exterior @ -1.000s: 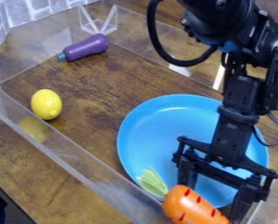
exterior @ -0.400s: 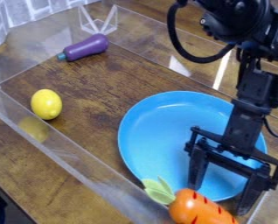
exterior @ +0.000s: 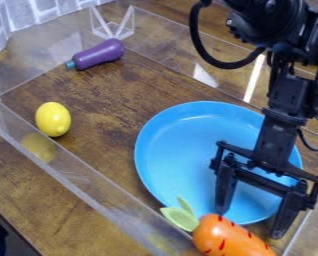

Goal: Move the carrot to the left side

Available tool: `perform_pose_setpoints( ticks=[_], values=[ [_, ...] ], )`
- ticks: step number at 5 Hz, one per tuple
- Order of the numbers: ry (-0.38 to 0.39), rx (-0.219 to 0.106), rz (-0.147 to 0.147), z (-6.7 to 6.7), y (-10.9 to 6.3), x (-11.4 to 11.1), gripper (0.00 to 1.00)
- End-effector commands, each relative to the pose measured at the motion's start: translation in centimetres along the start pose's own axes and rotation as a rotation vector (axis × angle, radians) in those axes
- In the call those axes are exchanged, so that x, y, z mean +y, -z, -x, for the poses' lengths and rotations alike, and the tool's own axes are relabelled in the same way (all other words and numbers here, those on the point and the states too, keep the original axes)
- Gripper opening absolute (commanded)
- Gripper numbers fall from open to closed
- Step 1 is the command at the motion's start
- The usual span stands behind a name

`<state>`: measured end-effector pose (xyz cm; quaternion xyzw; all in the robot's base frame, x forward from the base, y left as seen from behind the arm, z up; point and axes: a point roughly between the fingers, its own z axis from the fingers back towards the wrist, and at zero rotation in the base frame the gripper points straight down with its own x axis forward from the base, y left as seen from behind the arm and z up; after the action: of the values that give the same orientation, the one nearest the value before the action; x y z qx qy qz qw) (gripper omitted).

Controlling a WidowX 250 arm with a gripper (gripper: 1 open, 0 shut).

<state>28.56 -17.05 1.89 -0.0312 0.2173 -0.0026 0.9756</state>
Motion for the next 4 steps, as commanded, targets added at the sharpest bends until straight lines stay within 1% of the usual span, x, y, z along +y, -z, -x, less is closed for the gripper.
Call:
perform_pose_setpoints(
  ticks=[1, 2, 3, 4],
  values=[
    [-0.046, -0.027, 0.03, 0.0, -0.8, 0.7, 1.0],
    [-0.078, -0.02, 0.04, 0.4, -0.9, 0.8, 1.0],
    [-0.069, -0.009, 0.032, 0.8, -0.9, 1.0, 1.0],
    [-0.06, -0.001, 0.025, 1.3, -1.0, 1.2, 0.0]
  ],
)
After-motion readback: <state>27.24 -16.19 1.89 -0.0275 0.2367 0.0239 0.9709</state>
